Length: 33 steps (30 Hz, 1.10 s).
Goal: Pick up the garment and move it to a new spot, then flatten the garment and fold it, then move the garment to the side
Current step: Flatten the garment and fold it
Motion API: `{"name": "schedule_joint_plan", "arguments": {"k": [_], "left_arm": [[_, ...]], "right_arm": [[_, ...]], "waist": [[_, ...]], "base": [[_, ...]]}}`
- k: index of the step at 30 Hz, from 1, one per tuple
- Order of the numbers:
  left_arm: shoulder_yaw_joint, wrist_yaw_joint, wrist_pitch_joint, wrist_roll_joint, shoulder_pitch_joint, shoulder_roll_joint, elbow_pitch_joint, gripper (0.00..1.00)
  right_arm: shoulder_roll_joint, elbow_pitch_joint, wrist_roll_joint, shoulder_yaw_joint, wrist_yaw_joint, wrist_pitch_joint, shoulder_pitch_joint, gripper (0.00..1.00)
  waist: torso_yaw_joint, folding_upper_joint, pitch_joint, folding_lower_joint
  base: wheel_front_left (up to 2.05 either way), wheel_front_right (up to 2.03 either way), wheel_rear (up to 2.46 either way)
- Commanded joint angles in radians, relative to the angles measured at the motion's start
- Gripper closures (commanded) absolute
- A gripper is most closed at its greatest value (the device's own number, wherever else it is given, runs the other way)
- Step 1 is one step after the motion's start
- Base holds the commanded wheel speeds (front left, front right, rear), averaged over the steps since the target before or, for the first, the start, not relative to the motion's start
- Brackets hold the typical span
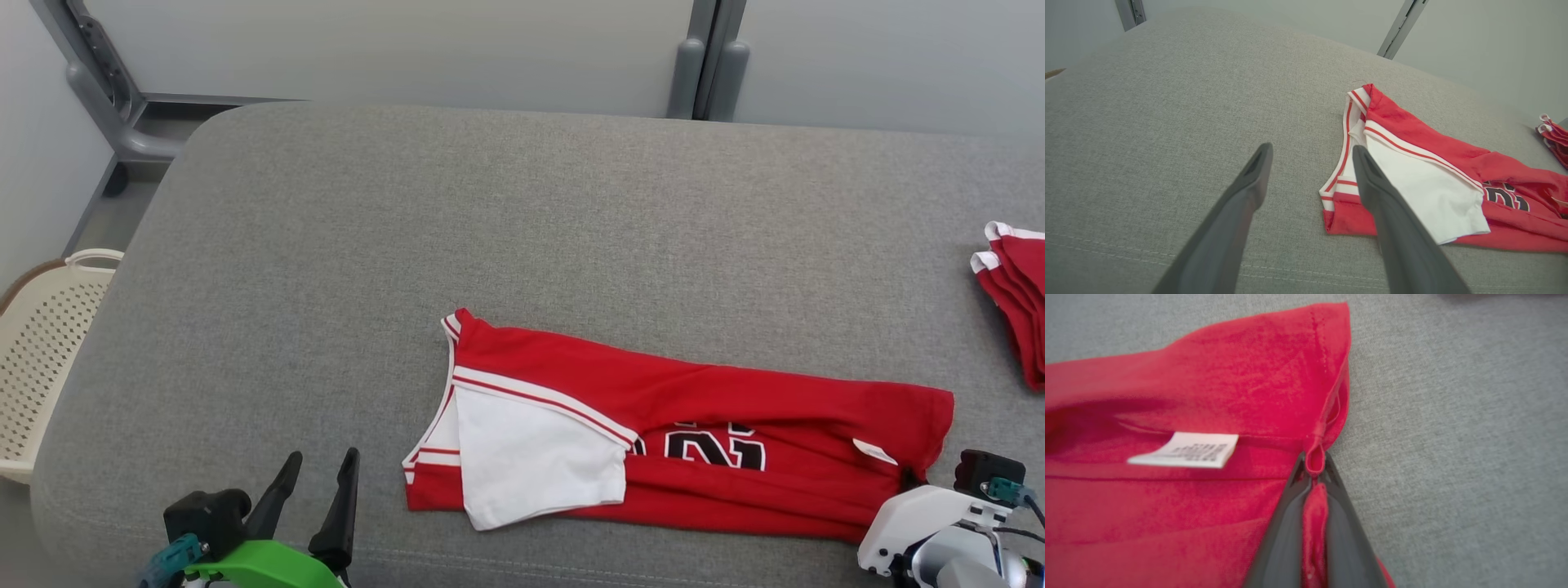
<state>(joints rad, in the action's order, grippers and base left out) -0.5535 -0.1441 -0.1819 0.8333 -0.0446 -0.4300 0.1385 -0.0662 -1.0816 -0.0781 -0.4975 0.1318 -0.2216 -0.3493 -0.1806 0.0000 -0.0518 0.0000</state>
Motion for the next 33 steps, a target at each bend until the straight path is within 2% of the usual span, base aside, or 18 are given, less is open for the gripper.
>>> {"name": "schedule_joint_plan", "arguments": {"k": [1,8,14,23,24,33], "left_arm": [[-0.003,-0.005,-0.002,0.006,0.010,-0.003,-0.001,0.00],[-0.005,-0.007,0.000,0.009,0.018,-0.007,-0.007,0.00],[-0.009,-0.007,0.003,0.013,0.029,-0.013,-0.013,0.00],[-0.012,-0.012,0.005,0.012,0.026,-0.014,-0.019,0.00],[-0.013,-0.013,0.005,0.013,0.023,-0.013,-0.018,0.00],[-0.020,-0.004,0.003,0.011,0.010,-0.007,-0.010,0.00]], "right_arm": [[0.026,-0.050,-0.016,-0.018,-0.002,0.018,0.051,1.00],[0.013,0.012,-0.027,-0.090,-0.003,-0.009,0.015,1.00],[0.010,0.156,-0.099,-0.204,-0.003,0.021,0.001,1.00],[0.010,0.386,-0.162,-0.300,-0.002,0.143,0.020,1.00],[0.009,0.440,-0.163,-0.314,-0.002,0.176,0.025,1.00],[0.002,0.694,-0.154,-0.339,-0.002,0.339,0.045,1.00]], "waist": [[0.003,0.0000,0.008,0.0000],[0.009,0.0000,0.019,0.0000],[0.013,0.0000,0.027,0.0000],[0.009,0.0000,0.028,0.0000],[0.008,0.0000,0.026,0.0000],[0.008,0.0000,0.025,0.0000]], "base": [[0.00,0.00,0.00],[0.00,0.00,0.00],[0.00,0.00,0.00],[0.00,0.00,0.00],[0.00,0.00,0.00],[0.00,0.00,0.00]]}}
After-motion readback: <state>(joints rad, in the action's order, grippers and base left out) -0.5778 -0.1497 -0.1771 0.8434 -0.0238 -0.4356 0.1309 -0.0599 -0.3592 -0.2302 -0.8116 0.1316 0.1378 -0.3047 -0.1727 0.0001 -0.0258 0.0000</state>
